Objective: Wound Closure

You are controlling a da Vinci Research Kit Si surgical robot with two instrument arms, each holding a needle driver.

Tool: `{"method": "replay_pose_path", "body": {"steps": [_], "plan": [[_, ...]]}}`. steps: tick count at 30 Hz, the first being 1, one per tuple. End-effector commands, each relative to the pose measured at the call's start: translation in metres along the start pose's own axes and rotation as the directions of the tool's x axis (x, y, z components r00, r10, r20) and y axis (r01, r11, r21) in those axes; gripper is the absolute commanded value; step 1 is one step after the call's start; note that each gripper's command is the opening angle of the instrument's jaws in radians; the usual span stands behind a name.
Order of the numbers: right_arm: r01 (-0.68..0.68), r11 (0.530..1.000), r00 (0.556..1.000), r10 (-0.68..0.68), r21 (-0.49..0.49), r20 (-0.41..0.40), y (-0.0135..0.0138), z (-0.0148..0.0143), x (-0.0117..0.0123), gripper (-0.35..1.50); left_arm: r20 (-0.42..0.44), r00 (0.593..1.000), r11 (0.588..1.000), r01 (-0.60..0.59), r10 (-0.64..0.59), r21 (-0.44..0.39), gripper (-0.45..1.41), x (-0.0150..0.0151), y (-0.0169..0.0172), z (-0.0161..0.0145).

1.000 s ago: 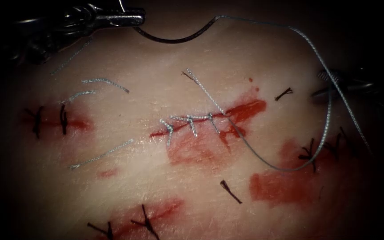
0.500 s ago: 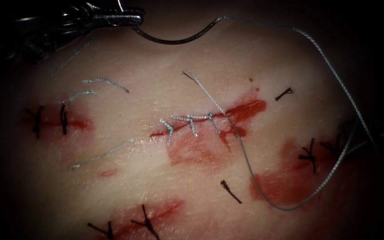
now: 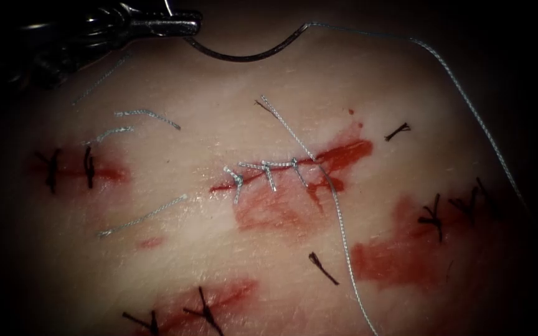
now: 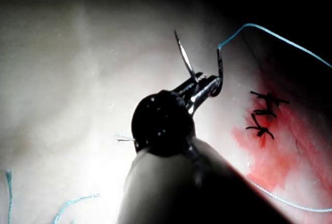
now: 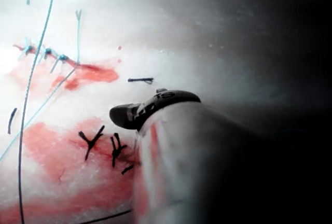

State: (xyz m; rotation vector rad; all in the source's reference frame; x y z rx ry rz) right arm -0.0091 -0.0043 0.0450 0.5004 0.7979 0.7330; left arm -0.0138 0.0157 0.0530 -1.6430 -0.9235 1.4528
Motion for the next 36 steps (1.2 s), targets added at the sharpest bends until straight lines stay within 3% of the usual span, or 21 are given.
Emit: {"method": "replay_pose_path", "body": {"steps": [1,4,8,10,11,12,13,14,15,17,18,19,20,21,22,25,31,36], "plan": [[-0.02,0.999,1.0,0.02,-0.027,-0.019,0.0017,-0.0004,0.0011,1.4,0.0,1.0,1.0,-0.001,0.001,0.0,-0.45,-0.0003,-0.0005,0.0005],[-0.092,0.996,0.989,0.091,-0.007,-0.113,0.004,-0.002,0.0019,1.4,0.0,1.0,1.0,-0.001,0.001,0.0,-0.45,-0.0003,-0.0005,0.0005],[-0.192,0.981,0.96,0.187,-0.004,-0.209,0.0065,-0.002,0.0043,1.23,0.0,1.0,1.0,-0.001,0.001,0.0,-0.45,-0.0003,-0.0005,0.0005],[-0.163,0.984,0.962,0.144,-0.067,-0.233,0.007,0.0001,0.0055,1.16,-0.001,1.0,1.0,-0.001,0.001,0.002,-0.45,-0.0003,-0.0005,0.0005],[-0.161,0.983,0.961,0.137,-0.087,-0.239,0.0069,0.0012,0.0056,1.25,-0.001,1.0,1.0,0.0,0.0,0.002,-0.45,-0.0003,-0.0006,0.0005],[-0.183,0.977,0.956,0.152,-0.105,-0.251,0.0054,0.006,0.0046,1.28,-0.001,1.0,1.0,0.0,0.0,0.002,-0.45,-0.0003,-0.0005,0.0004],[-0.183,0.977,0.956,0.152,-0.105,-0.251,0.0054,0.006,0.0046,1.28,-0.001,1.0,1.0,0.0,0.0,0.002,-0.45,-0.0003,-0.0005,0.0004],[-0.222,0.972,0.954,0.201,-0.072,-0.223,0.0042,0.0097,0.0038,1.18,-0.001,1.0,1.0,0.0,0.0,0.002,-0.45,-0.0003,-0.0005,0.0004],[-0.222,0.972,0.954,0.201,-0.072,-0.223,0.0042,0.0097,0.0038,1.18,-0.001,1.0,1.0,0.0,0.0,0.002,-0.45,-0.0003,-0.0005,0.0004],[-0.286,0.958,0.946,0.284,0.01,-0.159,0.0026,0.0146,0.0027,1.13,-0.004,1.0,1.0,0.0,0.0,0.001,-0.45,-0.0003,-0.0005,0.0004],[-0.29,0.953,0.952,0.297,0.091,-0.074,0.0009,0.0196,0.0013,1.13,-0.004,1.0,1.0,0.0,0.0,0.001,-0.45,-0.0003,-0.0005,0.0005],[-0.301,0.947,0.95,0.308,0.114,-0.053,0.0001,0.0216,0.0006,1.21,-0.004,1.0,1.0,0.0,0.0,0.001,-0.45,-0.0003,-0.0005,0.0005],[-0.301,0.947,0.95,0.308,0.114,-0.053,0.0001,0.0216,0.0006,1.21,-0.004,1.0,1.0,0.0,0.0,0.001,-0.45,-0.0003,-0.0005,0.0005],[-0.325,0.935,0.942,0.333,0.142,-0.033,-0.0006,0.0234,-0.0001,1.23,-0.004,1.0,1.0,0.0,0.0,0.001,-0.45,-0.0003,-0.0005,0.0005],[-0.365,0.915,0.928,0.371,0.173,-0.004,-0.0016,0.0255,-0.0009,1.13,-0.004,1.0,1.0,0.0,0.0,0.001,-0.45,-0.0003,-0.0004,0.0005],[-0.373,0.902,0.927,0.372,0.215,0.047,-0.004,0.0296,-0.0027,1.09,-0.004,1.0,1.0,0.001,-0.001,0.001,-0.45,-0.0003,-0.0003,0.0005],[-0.459,0.854,0.888,0.435,0.245,0.149,-0.0075,0.0337,-0.0039,1.09,-0.004,1.0,1.0,0.001,-0.001,0.001,-0.45,-0.0003,-0.0003,0.0005],[-0.482,0.835,0.875,0.442,0.266,0.196,-0.0096,0.0353,-0.0047,1.08,-0.004,1.0,1.0,0.001,-0.001,0.001,-0.45,-0.0003,-0.0003,0.0006]]}}
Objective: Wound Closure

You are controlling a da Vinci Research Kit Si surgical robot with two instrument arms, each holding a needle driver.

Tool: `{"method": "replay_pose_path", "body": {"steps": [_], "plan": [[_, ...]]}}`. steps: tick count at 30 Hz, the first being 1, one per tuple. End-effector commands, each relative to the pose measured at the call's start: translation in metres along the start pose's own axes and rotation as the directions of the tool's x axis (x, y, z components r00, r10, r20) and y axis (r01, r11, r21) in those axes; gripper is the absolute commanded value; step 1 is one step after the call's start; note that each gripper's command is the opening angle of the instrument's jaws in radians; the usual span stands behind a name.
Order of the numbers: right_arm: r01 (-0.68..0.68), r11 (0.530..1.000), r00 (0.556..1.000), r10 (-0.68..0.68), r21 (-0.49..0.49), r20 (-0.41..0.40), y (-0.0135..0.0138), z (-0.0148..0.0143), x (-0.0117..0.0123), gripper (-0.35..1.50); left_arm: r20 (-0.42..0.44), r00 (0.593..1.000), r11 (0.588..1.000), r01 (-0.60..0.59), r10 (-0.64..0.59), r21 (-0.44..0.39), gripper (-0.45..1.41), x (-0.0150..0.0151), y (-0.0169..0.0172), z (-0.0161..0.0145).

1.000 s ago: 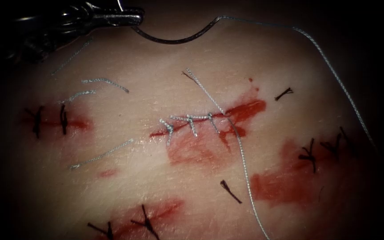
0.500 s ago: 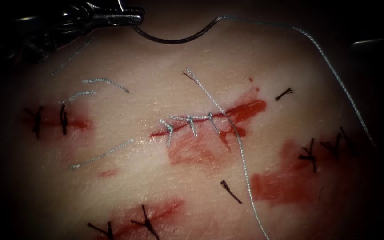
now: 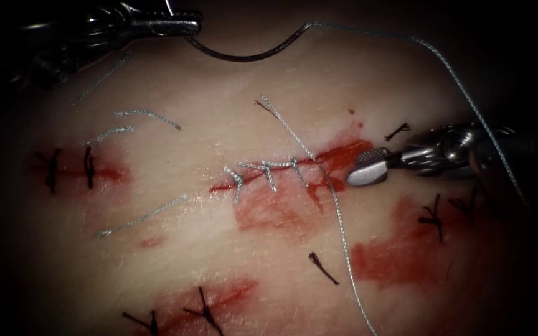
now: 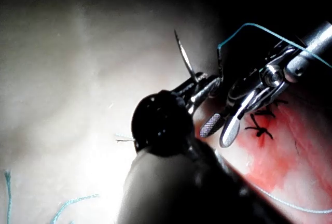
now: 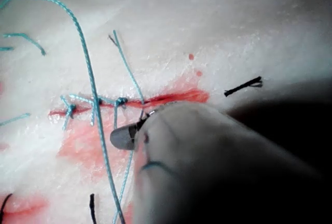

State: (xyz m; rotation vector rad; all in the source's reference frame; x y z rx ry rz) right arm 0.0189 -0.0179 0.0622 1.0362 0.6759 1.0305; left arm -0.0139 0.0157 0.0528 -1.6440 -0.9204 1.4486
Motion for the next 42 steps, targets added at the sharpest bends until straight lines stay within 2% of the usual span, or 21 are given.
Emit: {"method": "replay_pose_path", "body": {"steps": [1,5,13,14,15,17,22,23,25,30,32,33,36,37,42], "plan": [[0.003,1.0,1.0,-0.004,0.011,0.014,-0.0006,0.0018,-0.0003,1.08,0.0,1.0,1.0,0.0,0.0,0.0,-0.45,-0.0003,-0.0005,0.0005],[0.012,1.0,0.999,-0.012,0.022,0.033,-0.0008,0.0036,-0.0007,1.08,0.0,1.0,1.0,0.0,0.0,0.0,-0.45,-0.0003,-0.0005,0.0005],[0.018,1.0,1.0,-0.018,-0.008,-0.002,0.0002,0.0056,-0.0012,1.08,0.0,1.0,1.0,-0.001,0.001,0.001,-0.45,-0.0004,-0.0005,0.0005],[0.02,1.0,1.0,-0.02,-0.01,-0.005,0.0004,0.0057,-0.0012,1.03,0.0,1.0,1.0,-0.001,0.001,0.001,-0.45,-0.0004,-0.0005,0.0005],[0.021,1.0,1.0,-0.021,-0.011,-0.005,0.0005,0.0057,-0.0013,0.62,0.0,1.0,1.0,-0.001,0.001,0.001,-0.45,-0.0004,-0.0005,0.0005],[-0.004,1.0,1.0,0.004,-0.02,-0.014,0.0006,0.0052,-0.0013,-0.35,0.0,1.0,1.0,-0.007,0.007,0.001,-0.45,-0.0004,-0.0004,0.0006],[-0.029,0.988,0.998,0.021,-0.153,-0.058,-0.0004,0.0024,-0.0008,-0.35,0.0,1.0,1.0,-0.007,0.007,0.001,-0.45,-0.0004,-0.0004,0.0006],[-0.038,0.981,0.998,0.027,-0.191,-0.059,-0.0005,0.0008,-0.0009,-0.35,0.0,1.0,1.0,-0.007,0.007,0.001,-0.45,-0.0004,-0.0004,0.0006],[-0.041,0.98,0.998,0.03,-0.197,-0.055,-0.0005,0.0001,-0.001,-0.35,0.0,1.0,1.0,-0.007,0.007,0.001,-0.45,-0.0004,-0.0004,0.0006],[-0.036,0.978,0.999,0.032,-0.203,-0.024,0.0006,-0.0046,-0.002,-0.35,0.0,1.0,1.0,-0.007,0.007,0.001,-0.45,-0.0004,-0.0004,0.0006],[-0.044,0.973,0.999,0.044,-0.227,-0.002,0.0014,-0.0065,-0.0027,-0.35,0.0,1.0,1.0,-0.007,0.007,0.001,-0.45,-0.0004,-0.0005,0.0006],[-0.046,0.966,0.998,0.054,-0.254,0.022,0.0023,-0.0084,-0.0034,-0.35,0.0,1.0,1.0,-0.013,0.013,0.0,-0.45,-0.0004,-0.0005,0.0005],[-0.04,0.96,0.998,0.054,-0.277,0.044,0.0031,-0.01,-0.004,-0.35,-0.001,1.0,1.0,-0.013,0.013,0.003,-0.45,-0.0004,-0.0005,0.0005],[-0.039,0.95,0.996,0.062,-0.31,0.067,0.004,-0.0117,-0.0045,-0.35,-0.002,1.0,1.0,-0.019,0.019,0.005,-0.45,-0.0004,-0.0005,0.0005],[-0.03,0.929,0.994,0.068,-0.369,0.089,0.0046,-0.013,-0.0044,-0.35,-0.005,1.0,1.0,-0.022,0.022,0.013,-0.45,-0.0006,-0.0008,0.0005]]}}
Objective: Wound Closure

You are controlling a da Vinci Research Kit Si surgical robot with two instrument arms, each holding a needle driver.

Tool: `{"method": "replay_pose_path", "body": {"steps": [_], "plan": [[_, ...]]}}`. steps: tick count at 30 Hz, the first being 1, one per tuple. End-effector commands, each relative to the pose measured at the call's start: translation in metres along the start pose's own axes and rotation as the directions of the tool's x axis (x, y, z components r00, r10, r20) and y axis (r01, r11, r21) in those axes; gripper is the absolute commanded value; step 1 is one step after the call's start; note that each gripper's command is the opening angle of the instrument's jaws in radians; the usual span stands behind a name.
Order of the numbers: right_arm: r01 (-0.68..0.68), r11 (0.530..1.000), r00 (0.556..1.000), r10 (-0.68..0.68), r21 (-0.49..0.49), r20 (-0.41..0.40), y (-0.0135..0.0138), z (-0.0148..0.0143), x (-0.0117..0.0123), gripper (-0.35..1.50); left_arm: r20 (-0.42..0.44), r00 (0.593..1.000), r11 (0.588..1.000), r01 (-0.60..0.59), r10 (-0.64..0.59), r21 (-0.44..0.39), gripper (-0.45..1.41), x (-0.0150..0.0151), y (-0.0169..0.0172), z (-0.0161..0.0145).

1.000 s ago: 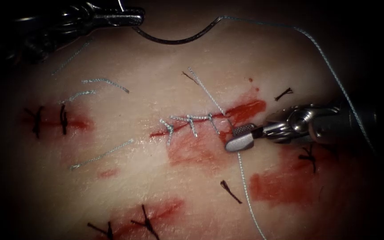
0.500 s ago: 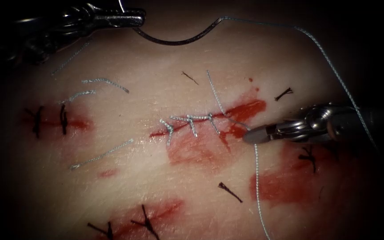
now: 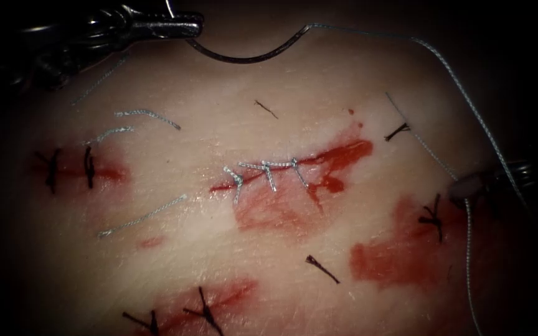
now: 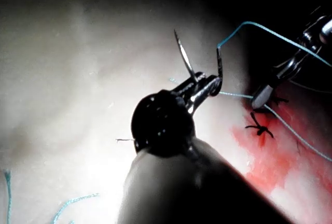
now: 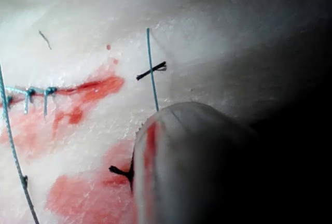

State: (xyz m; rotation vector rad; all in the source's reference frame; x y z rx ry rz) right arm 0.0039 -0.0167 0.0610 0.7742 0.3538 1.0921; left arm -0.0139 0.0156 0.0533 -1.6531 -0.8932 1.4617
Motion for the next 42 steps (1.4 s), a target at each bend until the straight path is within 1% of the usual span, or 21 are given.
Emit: {"method": "replay_pose_path", "body": {"steps": [1,4,5,8,10,13,15,17,19,21,23,26,29,30,31,32,33,34,35,39,42], "plan": [[-0.001,1.0,1.0,0.001,0.001,-0.008,-0.0002,0.0005,0.0005,-0.35,-0.004,1.0,1.0,-0.013,0.013,0.003,-0.45,-0.0004,-0.0006,0.0004],[-0.007,0.999,1.0,0.008,0.05,-0.02,-0.0003,-0.0006,0.0001,-0.35,0.004,1.0,1.0,-0.021,0.021,0.016,-0.45,-0.0006,-0.0009,0.0004],[0.005,0.998,1.0,-0.004,0.058,-0.019,-0.0004,-0.0011,-0.0002,-0.16,0.011,1.0,0.999,-0.028,0.027,0.022,-0.45,-0.0006,-0.001,0.0003],[0.118,0.991,0.993,-0.117,0.068,-0.013,-0.0009,-0.0024,0.0013,1.3,0.046,0.993,0.992,-0.115,0.113,0.058,-0.45,-0.0011,-0.0013,0.0006],[0.143,0.983,0.989,-0.138,0.116,-0.052,-0.0011,-0.0037,0.0028,1.05,0.101,0.969,0.969,-0.232,0.223,0.086,-0.45,-0.0021,-0.0017,0.0012],[0.155,0.973,0.966,-0.113,0.171,-0.231,-0.0007,-0.0063,0.0043,1.03,0.169,0.925,0.927,-0.361,0.341,0.102,-0.45,-0.0045,-0.0024,0.0023],[0.169,0.978,0.941,-0.122,0.124,-0.316,-0.0002,-0.0078,0.0052,1.01,0.21,0.888,0.894,-0.436,0.41,0.098,-0.45,-0.0061,-0.0031,0.0028],[0.203,0.977,0.924,-0.17,0.065,-0.343,0.0005,-0.009,0.0066,1.03,0.262,0.821,0.837,-0.541,0.507,0.077,-0.45,-0.008,-0.0039,0.0031],[0.233,0.973,0.904,-0.215,0.002,-0.37,0.001,-0.0096,0.008,1.16,0.312,0.735,0.764,-0.644,0.602,0.043,-0.45,-0.0097,-0.0047,0.0033],[0.214,0.974,0.88,-0.227,-0.079,-0.417,0.0013,-0.0098,0.0094,1.43,0.344,0.596,0.638,-0.77,0.726,-0.014,-0.45,-0.0117,-0.0056,0.0035],[0.173,0.977,0.861,-0.212,-0.125,-0.462,0.0014,-0.01,0.0104,1.42,0.346,0.467,0.516,-0.855,0.814,-0.06,-0.45,-0.0136,-0.0065,0.0036],[0.12,0.987,0.841,-0.158,-0.107,-0.517,0.001,-0.0103,0.0115,1.35,0.348,0.361,0.413,-0.907,0.865,-0.086,-0.45,-0.0152,-0.0074,0.0038],[0.071,0.996,0.806,-0.086,-0.049,-0.586,-0.0004,-0.0101,0.0123,1.25,0.362,0.289,0.341,-0.936,0.886,-0.088,-0.45,-0.0157,-0.0076,0.0043],[0.075,0.997,0.802,-0.058,0.004,-0.594,-0.0012,-0.0097,0.0125,1.25,0.366,0.267,0.32,-0.943,0.892,-0.089,-0.45,-0.0156,-0.0075,0.0045],[0.055,0.996,0.806,0.0,0.075,-0.592,-0.0018,-0.0093,0.0126,1.25,0.372,0.234,0.287,-0.953,0.898,-0.094,-0.45,-0.0155,-0.0074,0.0048],[0.045,0.988,0.81,0.049,0.146,-0.585,-0.0025,-0.0089,0.0125,1.25,0.374,0.179,0.23,-0.969,0.91,-0.096,-0.45,-0.0155,-0.0073,0.0051],[0.033,0.971,0.814,0.11,0.235,-0.57,-0.0035,-0.0085,0.0123,1.16,0.377,0.133,0.184,-0.978,0.916,-0.102,-0.45,-0.0155,-0.0071,0.0054],[-0.004,0.948,0.821,0.185,0.317,-0.54,-0.0042,-0.0081,0.0122,0.91,0.382,0.099,0.149,-0.983,0.919,-0.104,-0.45,-0.0155,-0.007,0.0056],[-0.041,0.918,0.826,0.253,0.394,-0.504,-0.005,-0.0078,0.0122,0.81,0.393,0.072,0.119,-0.988,0.917,-0.095,-0.45,-0.0154,-0.0068,0.0059],[-0.176,0.797,0.785,0.468,0.577,-0.406,-0.0091,-0.0058,0.0112,0.76,0.471,0.045,0.075,-0.996,0.881,-0.046,-0.45,-0.0147,-0.0061,0.0062],[-0.17,0.797,0.786,0.464,0.579,-0.408,-0.0104,-0.005,0.0108,0.69,0.501,0.06,0.065,-0.998,0.863,0.007,-0.45,-0.0143,-0.0059,0.0061]]}}
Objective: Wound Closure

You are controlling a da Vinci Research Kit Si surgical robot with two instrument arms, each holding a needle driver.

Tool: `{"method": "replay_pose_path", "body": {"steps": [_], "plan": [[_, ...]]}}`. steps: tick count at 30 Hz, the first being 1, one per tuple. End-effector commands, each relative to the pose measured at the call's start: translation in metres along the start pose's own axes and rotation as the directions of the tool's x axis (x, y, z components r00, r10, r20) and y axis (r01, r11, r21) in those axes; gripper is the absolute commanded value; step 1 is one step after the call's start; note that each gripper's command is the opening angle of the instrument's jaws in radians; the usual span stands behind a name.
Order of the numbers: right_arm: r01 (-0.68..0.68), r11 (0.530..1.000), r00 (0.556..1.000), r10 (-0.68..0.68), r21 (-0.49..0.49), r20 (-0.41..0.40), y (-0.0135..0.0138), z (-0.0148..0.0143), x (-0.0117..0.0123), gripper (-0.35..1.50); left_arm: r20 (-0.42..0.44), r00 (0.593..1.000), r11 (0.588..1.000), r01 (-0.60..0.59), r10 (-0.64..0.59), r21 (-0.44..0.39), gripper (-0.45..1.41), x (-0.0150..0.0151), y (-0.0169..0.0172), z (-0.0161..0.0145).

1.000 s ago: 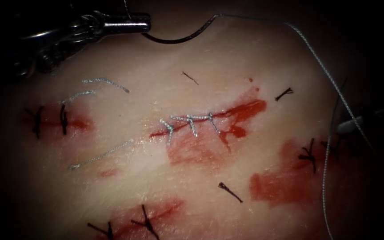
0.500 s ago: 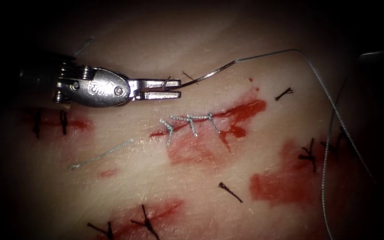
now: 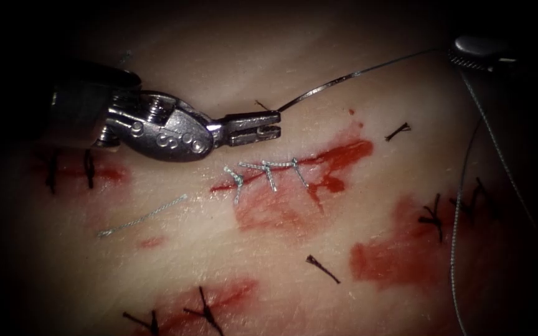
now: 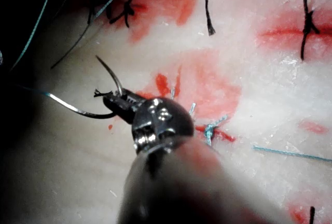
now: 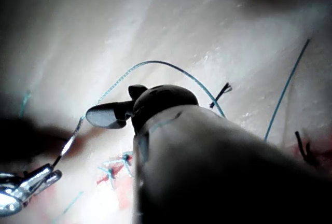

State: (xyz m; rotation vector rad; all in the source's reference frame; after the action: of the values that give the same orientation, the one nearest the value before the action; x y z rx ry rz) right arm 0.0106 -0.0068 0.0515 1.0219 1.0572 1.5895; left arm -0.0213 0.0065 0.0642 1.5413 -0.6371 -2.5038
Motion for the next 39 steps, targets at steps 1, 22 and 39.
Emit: {"method": "replay_pose_path", "body": {"steps": [1,22,39], "plan": [[0.004,1.0,1.0,-0.004,0.005,0.005,-0.0009,0.0019,-0.0019,0.61,0.028,1.0,0.999,0.01,-0.011,0.034,-0.45,-0.0003,0.0003,0.0005],[0.254,0.961,0.94,-0.272,-0.11,-0.203,0.0024,0.0153,-0.0075,0.69,0.049,0.789,0.781,0.594,-0.612,0.192,-0.45,0.0014,0.0032,0.0024],[0.24,0.961,0.931,-0.268,-0.138,-0.248,0.0043,0.0152,-0.0065,0.69,0.04,0.771,0.763,0.619,-0.635,0.183,-0.45,0.0023,0.0029,0.0024]]}}
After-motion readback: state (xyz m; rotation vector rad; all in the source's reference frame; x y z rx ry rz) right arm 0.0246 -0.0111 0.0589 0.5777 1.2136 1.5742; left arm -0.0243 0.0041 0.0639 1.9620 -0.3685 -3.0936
